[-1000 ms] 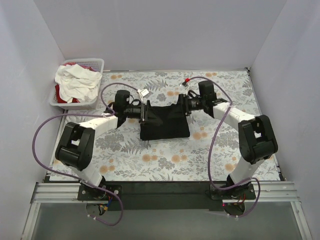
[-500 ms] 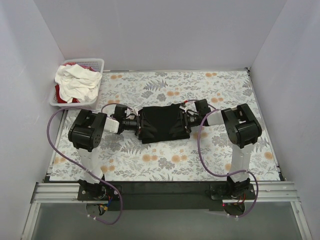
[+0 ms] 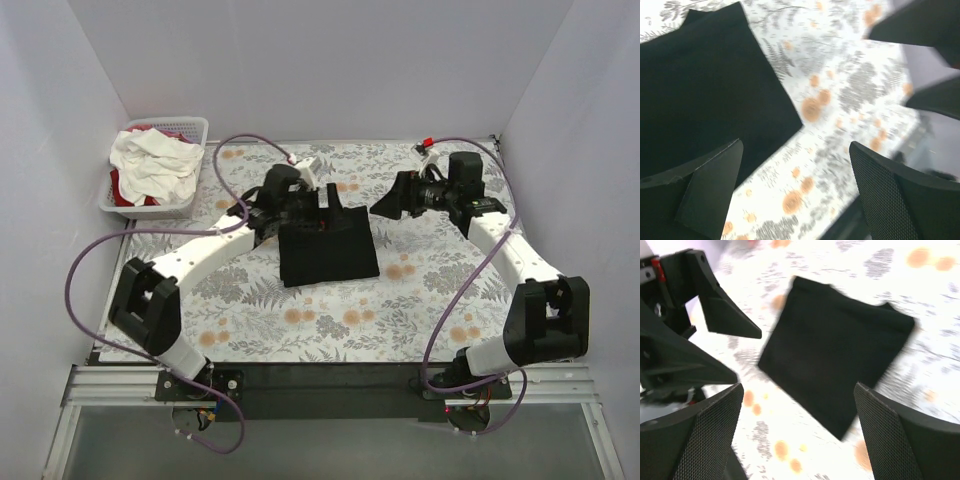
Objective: Fold and stack the t-shirts
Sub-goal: Neatly place the folded tshirt to the corner
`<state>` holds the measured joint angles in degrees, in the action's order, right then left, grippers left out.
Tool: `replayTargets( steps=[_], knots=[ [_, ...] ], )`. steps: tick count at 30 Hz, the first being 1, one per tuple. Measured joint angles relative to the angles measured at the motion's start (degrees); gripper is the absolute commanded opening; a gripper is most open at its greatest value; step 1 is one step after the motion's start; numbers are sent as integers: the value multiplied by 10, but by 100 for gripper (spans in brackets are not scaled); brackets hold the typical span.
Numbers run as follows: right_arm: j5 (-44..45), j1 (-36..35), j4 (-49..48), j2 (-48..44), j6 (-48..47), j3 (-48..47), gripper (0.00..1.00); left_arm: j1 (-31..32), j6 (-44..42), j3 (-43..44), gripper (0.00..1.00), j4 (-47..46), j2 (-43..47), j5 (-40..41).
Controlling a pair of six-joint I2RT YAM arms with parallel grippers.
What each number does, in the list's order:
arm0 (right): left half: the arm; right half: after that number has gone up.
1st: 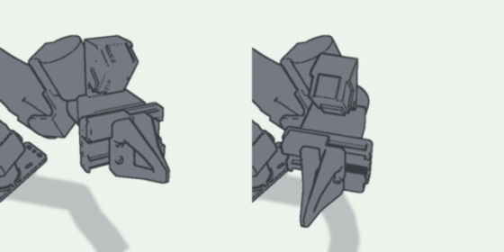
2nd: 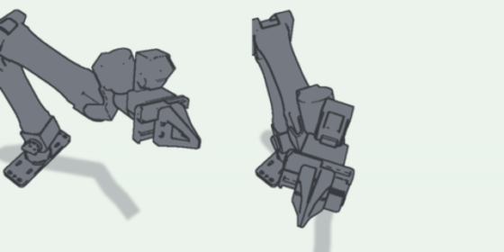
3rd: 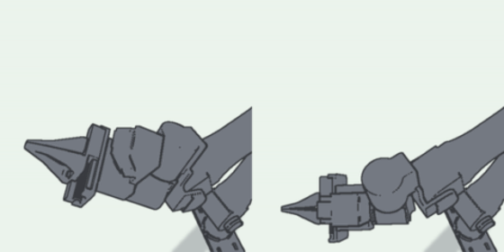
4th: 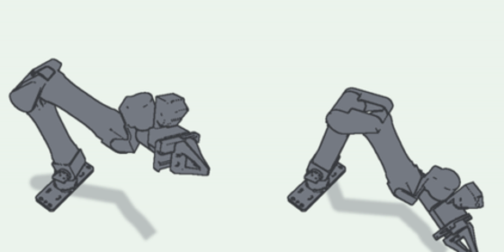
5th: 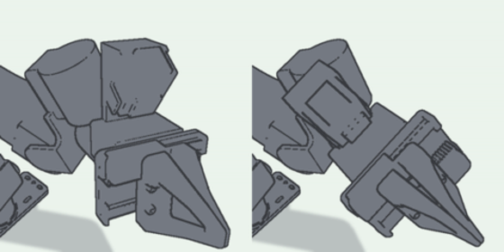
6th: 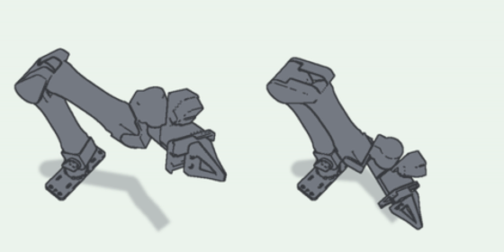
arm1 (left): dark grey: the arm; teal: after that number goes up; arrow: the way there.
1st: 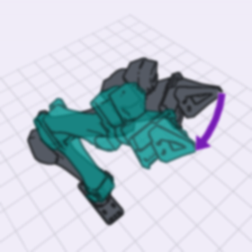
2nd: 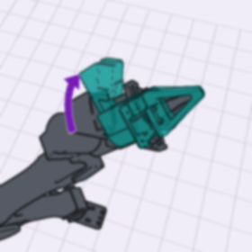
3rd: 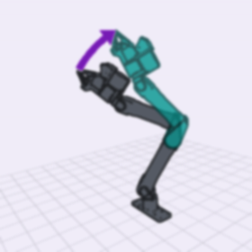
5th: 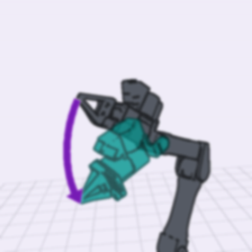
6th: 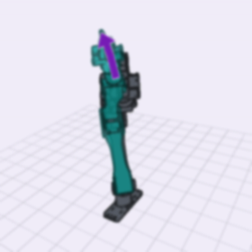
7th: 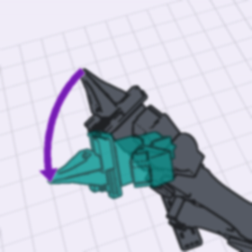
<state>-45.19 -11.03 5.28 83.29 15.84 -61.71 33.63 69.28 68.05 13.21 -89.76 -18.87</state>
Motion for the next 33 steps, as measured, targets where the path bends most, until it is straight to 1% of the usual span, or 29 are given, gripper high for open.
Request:
replayTargets(
  steps=[4, 6, 9, 11, 13, 15, 17, 26, 33],
  knots=[
    [53, 30, 47, -23, -59, 5, 98, 61, -20, 82, 89, 57, -108, 122],
    [65, 36, 61, -26, -74, 16, 98, 78, -26, 114, 89, 93, -174, 178],
    [78, 43, 82, -30, -91, 34, 98, 89, -31, 150, 89, 137, -265, 236],
    [82, 48, 93, -30, -101, 40, 98, 95, -43, 178, 89, 156, -279, 263],
    [85, 52, 102, -31, -110, 42, 98, 90, -57, 179, 89, 172, -285, 276],
    [90, 57, 105, -31, -118, 42, 98, 74, -74, 171, 89, 175, -282, 272],
    [95, 59, 110, -31, -125, 42, 98, 45, -97, 154, 89, 177, -269, 259],
    [105, 64, 123, -24, -146, 36, 98, -134, -270, 63, 89, 244, -199, 225],
    [113, 65, 137, -22, -162, 19, 98, -217, -361, -39, 89, 286, -116, 199]
  ],
)
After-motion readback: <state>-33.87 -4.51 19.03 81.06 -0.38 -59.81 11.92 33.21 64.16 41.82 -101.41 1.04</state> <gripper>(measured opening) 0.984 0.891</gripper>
